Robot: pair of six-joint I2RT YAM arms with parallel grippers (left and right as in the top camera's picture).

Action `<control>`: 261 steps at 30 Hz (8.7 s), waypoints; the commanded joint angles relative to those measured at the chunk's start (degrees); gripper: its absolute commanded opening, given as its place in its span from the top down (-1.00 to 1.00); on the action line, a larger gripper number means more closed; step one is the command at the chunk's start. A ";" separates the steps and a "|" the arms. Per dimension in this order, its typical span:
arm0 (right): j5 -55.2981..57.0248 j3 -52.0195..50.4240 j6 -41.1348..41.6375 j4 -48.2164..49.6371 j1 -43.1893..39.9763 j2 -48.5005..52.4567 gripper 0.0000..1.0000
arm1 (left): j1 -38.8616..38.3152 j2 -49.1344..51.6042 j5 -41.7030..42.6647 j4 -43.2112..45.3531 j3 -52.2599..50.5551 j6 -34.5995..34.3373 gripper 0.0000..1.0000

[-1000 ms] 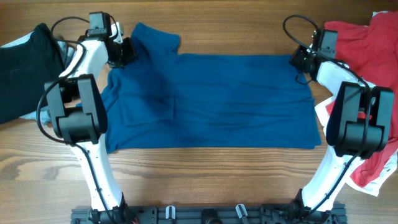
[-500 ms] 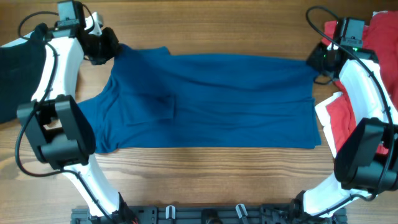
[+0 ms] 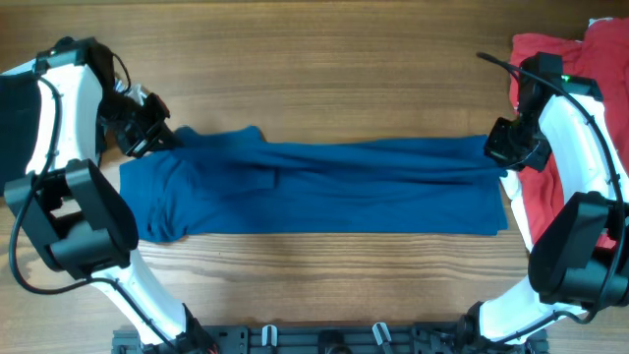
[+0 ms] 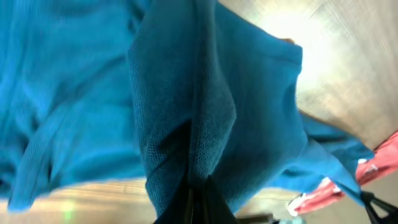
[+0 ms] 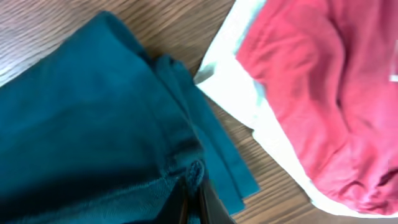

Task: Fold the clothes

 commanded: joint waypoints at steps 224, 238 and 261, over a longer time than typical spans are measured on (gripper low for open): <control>2.12 -23.63 -2.60 12.24 -3.28 -5.70 0.19 | -5.40 -20.22 -31.47 39.82 -49.07 -24.79 0.48; -15.13 -21.55 -22.14 18.16 -3.32 -2.99 -0.11 | -5.40 -20.22 -31.43 39.80 -49.07 -24.81 0.17; -4.15 -6.69 -12.79 13.90 -8.59 1.29 0.92 | -5.40 -24.22 -26.51 36.09 -38.01 -20.26 -0.25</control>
